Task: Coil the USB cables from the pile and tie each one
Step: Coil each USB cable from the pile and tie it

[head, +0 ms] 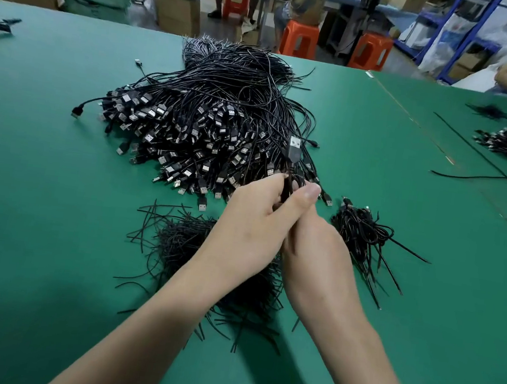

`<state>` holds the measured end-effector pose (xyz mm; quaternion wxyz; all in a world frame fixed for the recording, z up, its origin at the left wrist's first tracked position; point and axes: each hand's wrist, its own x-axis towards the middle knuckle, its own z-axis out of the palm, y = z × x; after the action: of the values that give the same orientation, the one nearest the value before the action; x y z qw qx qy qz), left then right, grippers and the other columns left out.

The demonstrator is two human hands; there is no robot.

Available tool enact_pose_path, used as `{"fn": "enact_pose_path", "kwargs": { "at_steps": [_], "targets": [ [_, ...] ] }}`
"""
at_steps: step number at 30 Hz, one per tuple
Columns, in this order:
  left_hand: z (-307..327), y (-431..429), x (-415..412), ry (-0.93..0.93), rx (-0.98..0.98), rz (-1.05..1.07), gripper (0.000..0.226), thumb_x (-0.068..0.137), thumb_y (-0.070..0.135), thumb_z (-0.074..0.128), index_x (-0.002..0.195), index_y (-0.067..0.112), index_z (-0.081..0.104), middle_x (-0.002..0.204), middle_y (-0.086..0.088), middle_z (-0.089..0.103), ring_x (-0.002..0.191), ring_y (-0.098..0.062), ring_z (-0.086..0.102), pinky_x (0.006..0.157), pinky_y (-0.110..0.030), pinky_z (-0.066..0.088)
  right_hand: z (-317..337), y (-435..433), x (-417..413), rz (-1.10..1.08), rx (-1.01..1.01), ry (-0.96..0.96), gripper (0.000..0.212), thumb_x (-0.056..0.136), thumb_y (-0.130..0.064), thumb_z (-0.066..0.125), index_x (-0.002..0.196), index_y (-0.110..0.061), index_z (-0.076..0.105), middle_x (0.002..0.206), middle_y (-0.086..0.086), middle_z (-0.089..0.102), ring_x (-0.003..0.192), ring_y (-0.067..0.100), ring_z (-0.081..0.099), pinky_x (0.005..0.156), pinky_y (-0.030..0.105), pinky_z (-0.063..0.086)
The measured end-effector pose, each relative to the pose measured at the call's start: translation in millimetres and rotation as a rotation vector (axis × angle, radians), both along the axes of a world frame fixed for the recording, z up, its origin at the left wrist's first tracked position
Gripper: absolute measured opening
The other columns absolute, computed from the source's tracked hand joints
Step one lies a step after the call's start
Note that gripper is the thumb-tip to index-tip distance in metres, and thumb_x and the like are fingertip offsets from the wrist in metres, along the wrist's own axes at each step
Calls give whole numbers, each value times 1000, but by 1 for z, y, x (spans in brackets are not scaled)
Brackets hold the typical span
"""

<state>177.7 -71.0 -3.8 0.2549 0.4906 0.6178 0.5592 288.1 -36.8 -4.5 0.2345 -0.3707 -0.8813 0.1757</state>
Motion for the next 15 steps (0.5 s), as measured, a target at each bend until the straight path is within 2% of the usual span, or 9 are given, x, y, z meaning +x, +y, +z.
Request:
{"fn": "enact_pose_path", "kwargs": {
  "at_steps": [2,4,6,8,10,11,12,13,15],
  "targets": [
    [1,1,-1,-51,-7,-15,72,95,59,54,96,-13,55,108,-32,69,108,-40,69,87,-60,55,2,-2,1,12,-48,40,20,107,-40,19,102,-30,35,70,-6,55,62,24,53,49,36,31],
    [3,-1,-2,-15,-3,2,69,97,56,54,101,-13,58,106,-29,71,103,-36,71,85,-58,55,3,-1,3,51,-184,121,26,108,-50,16,106,-34,37,80,-9,63,71,18,61,58,41,45],
    [2,-1,-4,23,15,25,52,101,48,56,99,-3,68,100,-14,77,96,-27,73,85,-52,56,4,0,4,120,-309,187,28,108,-50,22,117,-35,44,97,-9,69,88,11,66,80,45,55],
    [1,-2,-5,12,31,36,31,105,36,58,97,11,74,100,6,80,95,-11,74,87,-46,58,4,2,5,227,-467,274,25,110,-43,31,126,-35,50,110,-13,70,103,3,65,93,36,53],
    [2,-2,-7,-13,31,19,25,106,32,58,97,15,75,103,11,79,100,-4,73,92,-42,57,4,4,9,311,-666,365,24,111,-35,37,128,-32,54,102,-23,70,98,-5,65,86,20,51],
    [2,-1,-7,-34,34,3,24,106,30,57,97,16,75,104,11,80,102,-4,73,95,-41,57,4,5,12,323,-707,375,23,110,-33,38,127,-31,54,92,-28,68,86,-8,64,76,14,50],
    [1,-1,-8,-58,38,-16,22,106,28,57,96,19,74,104,10,80,104,-5,73,98,-42,56,4,6,13,307,-688,349,24,110,-33,38,127,-32,54,85,-28,66,77,-7,62,70,14,49],
    [1,-1,-8,-76,41,-32,22,107,26,57,94,22,74,104,9,80,106,-6,73,99,-43,56,4,6,13,274,-617,294,24,110,-35,36,127,-33,53,86,-24,68,76,-1,64,70,20,52],
    [-1,1,-9,-96,44,-55,23,108,23,56,94,23,74,104,8,80,105,-7,73,100,-43,56,4,5,12,221,-452,182,25,110,-39,33,124,-33,53,99,-7,72,88,15,68,82,40,56]
  ]
}}
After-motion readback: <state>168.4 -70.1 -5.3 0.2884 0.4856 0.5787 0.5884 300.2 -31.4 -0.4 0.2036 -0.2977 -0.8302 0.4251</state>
